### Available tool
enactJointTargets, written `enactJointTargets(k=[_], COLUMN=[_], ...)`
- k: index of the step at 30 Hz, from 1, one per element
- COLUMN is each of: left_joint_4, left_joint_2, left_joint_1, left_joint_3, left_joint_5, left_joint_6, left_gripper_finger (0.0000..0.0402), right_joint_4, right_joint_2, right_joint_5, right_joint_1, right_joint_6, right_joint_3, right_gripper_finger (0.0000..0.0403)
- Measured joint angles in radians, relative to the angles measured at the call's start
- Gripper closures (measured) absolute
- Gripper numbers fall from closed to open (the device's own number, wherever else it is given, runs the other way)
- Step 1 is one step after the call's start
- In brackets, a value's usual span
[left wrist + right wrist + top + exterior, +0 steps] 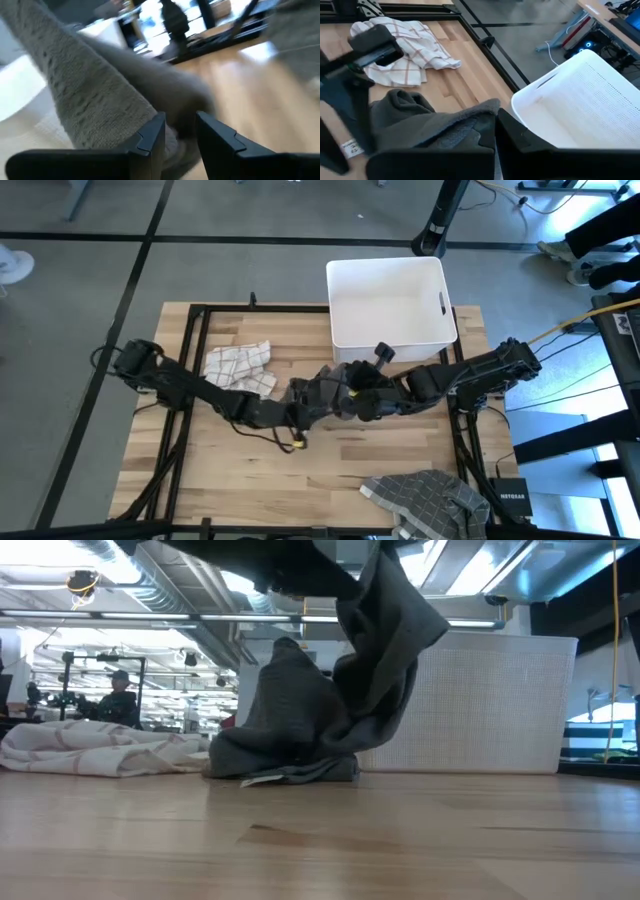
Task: Fold towel
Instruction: Fold the gray towel
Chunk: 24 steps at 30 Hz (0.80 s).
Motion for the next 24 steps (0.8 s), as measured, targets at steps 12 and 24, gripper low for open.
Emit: enactJointTargets(k=[12, 24], left_joint_4=[0.001, 0.003], left_joint_2=[0.063, 0.063], left_joint_1=[-0.014, 0.004], left_joint_3=[0.03, 0.03], left_joint_5=[-0.416, -0.576], left_joint_6=[0.162, 0.262], left_gripper_finger=[0.0302, 0.0302], right_joint_4=[0.002, 0.016], right_joint_2=[0.004, 0.011], right_joint_5=[0.001, 0.001], right_joint_1=[0.0, 0.0], right_joint_6=[-0.001, 0.0], right_joint_3=[0.0, 0.0], right_gripper_finger=[0.0398, 0.0398])
